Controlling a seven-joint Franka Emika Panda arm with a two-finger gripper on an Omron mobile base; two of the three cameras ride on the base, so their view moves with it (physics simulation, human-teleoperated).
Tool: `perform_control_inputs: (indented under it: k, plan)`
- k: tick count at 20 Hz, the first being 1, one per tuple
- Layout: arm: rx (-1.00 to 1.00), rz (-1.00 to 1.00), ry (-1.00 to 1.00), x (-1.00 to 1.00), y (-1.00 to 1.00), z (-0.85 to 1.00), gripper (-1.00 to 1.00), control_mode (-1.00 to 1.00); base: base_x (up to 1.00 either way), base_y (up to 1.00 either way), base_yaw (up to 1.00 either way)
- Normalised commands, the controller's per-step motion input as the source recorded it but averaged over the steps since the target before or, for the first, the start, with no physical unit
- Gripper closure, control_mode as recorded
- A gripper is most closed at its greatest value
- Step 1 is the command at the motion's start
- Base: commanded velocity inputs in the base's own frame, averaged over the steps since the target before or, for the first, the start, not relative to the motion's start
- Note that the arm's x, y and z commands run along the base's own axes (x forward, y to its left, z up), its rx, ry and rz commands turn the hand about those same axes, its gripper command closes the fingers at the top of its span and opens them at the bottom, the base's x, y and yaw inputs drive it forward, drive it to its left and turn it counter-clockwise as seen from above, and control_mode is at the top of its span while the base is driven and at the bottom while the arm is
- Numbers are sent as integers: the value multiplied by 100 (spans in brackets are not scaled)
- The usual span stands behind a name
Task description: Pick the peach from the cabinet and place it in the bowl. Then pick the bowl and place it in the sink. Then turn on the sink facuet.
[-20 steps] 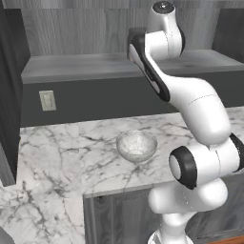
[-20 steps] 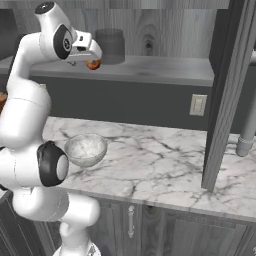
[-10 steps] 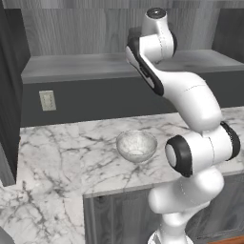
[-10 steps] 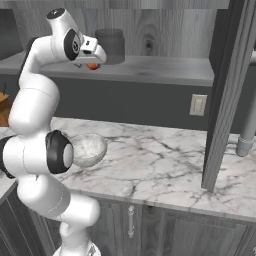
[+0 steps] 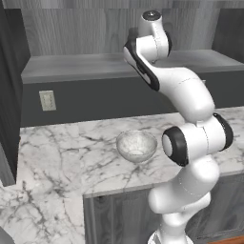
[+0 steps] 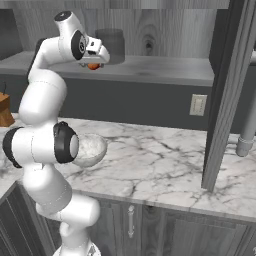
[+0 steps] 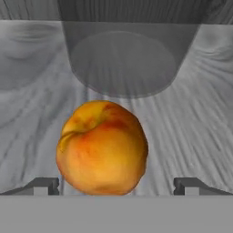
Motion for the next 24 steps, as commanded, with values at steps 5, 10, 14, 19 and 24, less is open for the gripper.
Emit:
perform_control_inputs:
  k: [5, 10, 14, 19, 24]
  plan:
    - [0, -1, 0, 39, 0, -1, -100, -100, 0, 0, 0]
    - [0, 0, 0, 30, 0, -7, -100, -100, 0, 0, 0]
    - [0, 0, 0, -16, 6, 0, 100, -100, 0, 0, 0]
    - [0, 0, 0, -66, 11, -6, 100, -100, 0, 0, 0]
    - [0, 0, -3, -100, 5, -21, 100, -100, 0, 0, 0]
